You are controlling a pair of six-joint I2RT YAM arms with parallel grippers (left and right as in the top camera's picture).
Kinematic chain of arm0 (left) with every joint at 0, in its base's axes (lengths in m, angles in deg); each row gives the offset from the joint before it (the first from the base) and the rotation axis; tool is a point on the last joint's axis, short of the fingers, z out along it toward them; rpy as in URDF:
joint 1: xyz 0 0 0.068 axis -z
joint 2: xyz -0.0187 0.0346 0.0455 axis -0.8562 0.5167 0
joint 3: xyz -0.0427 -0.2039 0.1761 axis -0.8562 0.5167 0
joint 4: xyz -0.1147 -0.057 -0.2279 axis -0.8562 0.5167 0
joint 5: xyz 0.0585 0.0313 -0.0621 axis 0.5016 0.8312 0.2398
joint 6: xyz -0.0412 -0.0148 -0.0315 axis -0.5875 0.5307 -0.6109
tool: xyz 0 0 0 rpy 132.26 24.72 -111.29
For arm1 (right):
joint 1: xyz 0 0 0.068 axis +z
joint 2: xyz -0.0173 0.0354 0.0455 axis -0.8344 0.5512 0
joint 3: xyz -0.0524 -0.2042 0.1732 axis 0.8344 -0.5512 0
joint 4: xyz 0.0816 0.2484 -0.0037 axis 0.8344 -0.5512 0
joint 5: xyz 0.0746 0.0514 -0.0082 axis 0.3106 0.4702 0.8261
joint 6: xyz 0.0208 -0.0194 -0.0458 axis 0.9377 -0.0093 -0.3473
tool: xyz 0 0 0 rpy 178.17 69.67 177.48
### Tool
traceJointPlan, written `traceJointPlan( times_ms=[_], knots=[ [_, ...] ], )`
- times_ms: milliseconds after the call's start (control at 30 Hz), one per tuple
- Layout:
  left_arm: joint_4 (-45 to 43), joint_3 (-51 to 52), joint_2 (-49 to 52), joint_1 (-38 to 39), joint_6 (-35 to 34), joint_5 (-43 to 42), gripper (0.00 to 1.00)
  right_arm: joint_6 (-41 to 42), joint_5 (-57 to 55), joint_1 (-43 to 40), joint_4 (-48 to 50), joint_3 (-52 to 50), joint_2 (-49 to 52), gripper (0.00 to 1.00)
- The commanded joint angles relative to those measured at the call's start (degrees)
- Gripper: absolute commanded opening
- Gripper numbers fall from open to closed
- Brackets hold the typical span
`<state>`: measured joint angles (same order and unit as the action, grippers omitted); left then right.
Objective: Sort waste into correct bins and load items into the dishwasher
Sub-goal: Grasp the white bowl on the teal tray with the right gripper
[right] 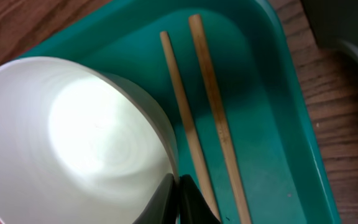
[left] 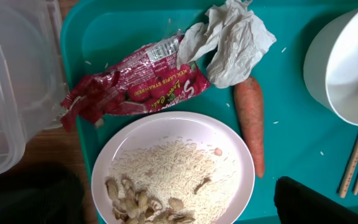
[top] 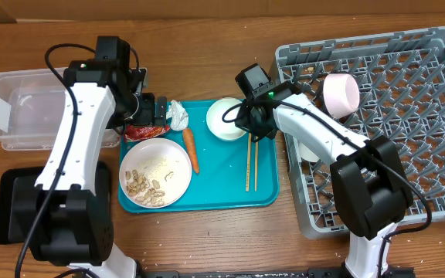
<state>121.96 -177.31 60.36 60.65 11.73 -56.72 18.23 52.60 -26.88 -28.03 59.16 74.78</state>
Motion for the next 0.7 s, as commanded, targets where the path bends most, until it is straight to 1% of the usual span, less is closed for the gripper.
traceJointPlan(
  times_ms=[0, 133, 233, 333, 400, 500, 533, 600, 667],
  knots=[
    [-0.2, -0.9, 1.6, -0.2, 1.3, 0.3, 1.00, -4.0, -0.6, 0.1, -1.8, 1.9, -2.0, 0.04],
    [-0.2, -0.9, 2.2, -0.2, 1.3, 0.3, 1.00, -7.1, -8.4, 0.1, -7.2, 6.1, -8.2, 0.04],
    [-0.2, -0.9, 2.5, -0.2, 1.3, 0.3, 1.00, -7.1, -17.9, -0.1, -12.4, 9.3, -14.8, 0.04],
    [-0.2, -0.9, 2.5, -0.2, 1.3, 0.3, 1.00, -7.1, -32.2, -0.9, -16.3, 10.0, -20.8, 0.04],
    [-0.2, -0.9, 2.5, -0.2, 1.3, 0.3, 1.00, -7.1, -45.4, -1.9, -19.7, 10.0, -24.0, 0.04],
    [-0.2, -0.9, 2.5, -0.2, 1.3, 0.3, 1.00, -7.1, -64.8, -4.4, -25.6, 10.0, -25.5, 0.04],
    [-0.2, -0.9, 2.5, -0.2, 1.3, 0.3, 1.00, -7.0, -69.8, -5.6, -27.4, 9.9, -25.5, 0.04],
    [-0.2, -0.9, 2.5, -0.2, 1.3, 0.3, 1.00, -6.9, -76.8, -8.5, -29.2, 8.7, -25.1, 0.04],
    [-0.2, -0.9, 2.5, -0.2, 1.3, 0.3, 1.00, -6.9, -80.2, -12.3, -29.5, 7.2, -24.4, 0.04]
  ],
)
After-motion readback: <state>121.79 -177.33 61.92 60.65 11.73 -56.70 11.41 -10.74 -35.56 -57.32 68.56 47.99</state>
